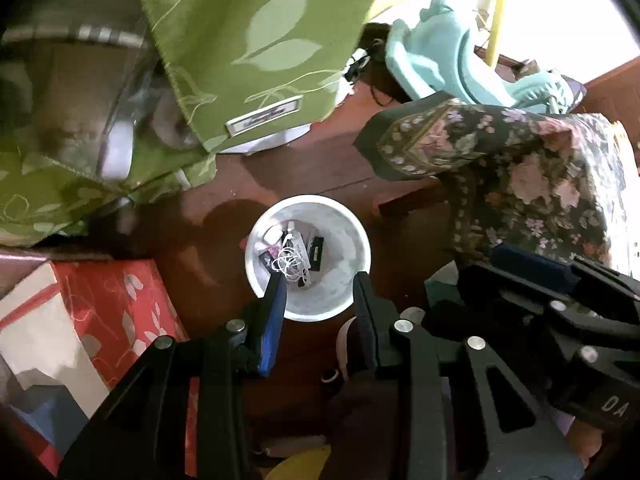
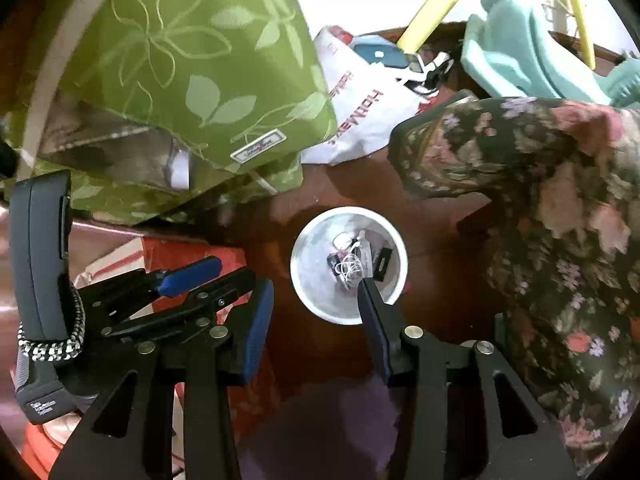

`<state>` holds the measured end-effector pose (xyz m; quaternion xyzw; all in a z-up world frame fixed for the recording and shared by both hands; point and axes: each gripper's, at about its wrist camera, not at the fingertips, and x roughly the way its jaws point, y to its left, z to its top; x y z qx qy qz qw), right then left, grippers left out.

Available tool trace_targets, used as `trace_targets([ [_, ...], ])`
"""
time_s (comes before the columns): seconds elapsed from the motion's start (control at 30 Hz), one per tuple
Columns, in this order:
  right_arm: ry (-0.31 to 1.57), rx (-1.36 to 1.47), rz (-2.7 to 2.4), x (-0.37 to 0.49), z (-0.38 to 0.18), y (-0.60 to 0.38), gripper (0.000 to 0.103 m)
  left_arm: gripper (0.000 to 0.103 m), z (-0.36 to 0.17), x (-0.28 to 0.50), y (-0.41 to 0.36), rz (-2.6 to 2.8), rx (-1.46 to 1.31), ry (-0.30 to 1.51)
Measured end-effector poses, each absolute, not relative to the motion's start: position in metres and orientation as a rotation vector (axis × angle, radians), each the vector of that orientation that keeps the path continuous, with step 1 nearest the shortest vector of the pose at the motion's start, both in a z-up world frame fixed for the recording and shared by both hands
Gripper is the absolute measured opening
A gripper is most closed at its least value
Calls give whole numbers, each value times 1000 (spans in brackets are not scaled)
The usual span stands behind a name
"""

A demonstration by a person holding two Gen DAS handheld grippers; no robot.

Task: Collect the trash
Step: 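Carry pink item and white cable to the white bin and open both grippers, then move both grippers back over the bed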

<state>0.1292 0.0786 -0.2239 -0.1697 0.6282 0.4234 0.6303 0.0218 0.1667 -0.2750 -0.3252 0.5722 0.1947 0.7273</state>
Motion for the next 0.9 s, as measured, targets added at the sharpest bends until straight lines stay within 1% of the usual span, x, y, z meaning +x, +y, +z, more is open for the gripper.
trace_targets([
  [0.23,1278,-367,925,136,-179,44,40,33,-239,36,137,380,-626,1208],
  [0.43,1085,-357,874,135,-130,4,40,33,-191,52,99,336,-522,1106],
  [0.63,922,-281,765,142,-89,-52,40,33,-137,70,57,268,-442,990],
  [0.8,843,-218,688,162,-65,-105,40,33,-97,93,18,205,-350,914],
  [0.9,825,-187,644,176,-56,-136,40,33,-85,111,0,150,-348,895],
])
